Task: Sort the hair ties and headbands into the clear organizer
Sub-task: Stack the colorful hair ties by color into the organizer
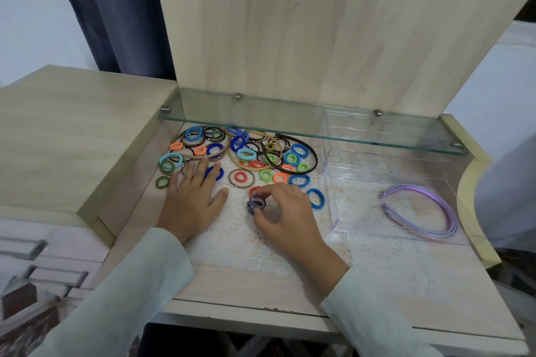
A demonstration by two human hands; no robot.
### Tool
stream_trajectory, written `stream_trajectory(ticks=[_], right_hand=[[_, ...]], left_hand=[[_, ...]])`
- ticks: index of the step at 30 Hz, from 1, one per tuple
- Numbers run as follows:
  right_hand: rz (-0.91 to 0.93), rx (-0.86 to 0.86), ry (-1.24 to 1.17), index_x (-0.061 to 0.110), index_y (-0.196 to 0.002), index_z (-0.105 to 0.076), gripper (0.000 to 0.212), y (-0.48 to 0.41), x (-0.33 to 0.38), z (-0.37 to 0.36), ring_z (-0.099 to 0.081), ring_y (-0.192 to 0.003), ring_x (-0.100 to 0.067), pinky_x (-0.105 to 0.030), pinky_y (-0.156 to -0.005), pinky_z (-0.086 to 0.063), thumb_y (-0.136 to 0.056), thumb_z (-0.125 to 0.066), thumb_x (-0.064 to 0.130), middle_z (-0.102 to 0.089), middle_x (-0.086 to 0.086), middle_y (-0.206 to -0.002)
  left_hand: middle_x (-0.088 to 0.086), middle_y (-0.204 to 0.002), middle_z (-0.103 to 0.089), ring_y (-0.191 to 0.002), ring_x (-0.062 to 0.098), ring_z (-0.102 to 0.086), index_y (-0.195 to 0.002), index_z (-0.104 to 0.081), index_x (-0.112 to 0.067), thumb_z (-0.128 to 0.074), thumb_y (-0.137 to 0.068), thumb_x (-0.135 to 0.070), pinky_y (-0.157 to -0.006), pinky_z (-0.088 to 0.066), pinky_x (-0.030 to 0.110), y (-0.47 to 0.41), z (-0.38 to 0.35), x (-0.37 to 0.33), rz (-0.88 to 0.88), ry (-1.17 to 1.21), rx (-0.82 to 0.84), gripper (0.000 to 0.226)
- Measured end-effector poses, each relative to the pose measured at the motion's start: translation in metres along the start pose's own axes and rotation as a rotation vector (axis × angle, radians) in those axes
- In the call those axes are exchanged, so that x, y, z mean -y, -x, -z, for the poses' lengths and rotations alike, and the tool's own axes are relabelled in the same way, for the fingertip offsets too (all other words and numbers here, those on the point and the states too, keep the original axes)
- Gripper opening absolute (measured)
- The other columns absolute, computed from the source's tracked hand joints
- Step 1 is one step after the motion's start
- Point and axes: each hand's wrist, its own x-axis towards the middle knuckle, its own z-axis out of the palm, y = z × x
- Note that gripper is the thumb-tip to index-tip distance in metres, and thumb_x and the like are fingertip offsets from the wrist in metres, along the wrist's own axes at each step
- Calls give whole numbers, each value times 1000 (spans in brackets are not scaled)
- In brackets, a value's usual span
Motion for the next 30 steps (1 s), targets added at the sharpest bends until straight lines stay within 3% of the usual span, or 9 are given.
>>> stream_trajectory(ticks=[10,19,24,28,30], right_hand=[[6,5,170,30,-103,-61,28,-4,2,-4,-46,-100,-9,-34,-83,-39,-79,-53,42,-49,15,-104],[23,45,227,28,-108,-59,33,-2,2,-7,-45,-100,-11,-37,-84,-41,-78,-52,42,-50,13,-106],[8,39,174,30,-110,-56,41,-3,5,-4,-44,-103,-9,-32,-86,-37,-75,-50,49,-49,16,-107],[-73,-53,70,28,-113,-55,32,-14,0,-2,-44,-107,-8,-33,-91,-38,-85,-50,42,-50,14,-112],[-118,-84,121,23,-117,-56,39,-23,-8,-2,-44,-112,-12,-36,-95,-38,-87,-38,42,-51,9,-118]], left_hand=[[-2,-165,-2,-152,23,-3,-157,-13,-30,3,-77,-67,-119,1,47,1,-1,1,-17,27,-31,90],[-3,-165,3,-152,24,1,-157,-9,-31,5,-75,-68,-120,3,46,0,1,1,-16,34,-8,92],[-4,-165,8,-152,23,6,-157,-3,-31,5,-74,-70,-120,5,44,0,2,2,-11,25,8,92],[-6,-164,12,-151,21,13,-157,4,-31,-5,-78,-72,-120,9,43,-3,4,6,-19,99,52,89],[-8,-163,15,-150,17,17,-156,5,-33,-15,-81,-69,-118,13,40,-6,7,8,1,208,106,86]])
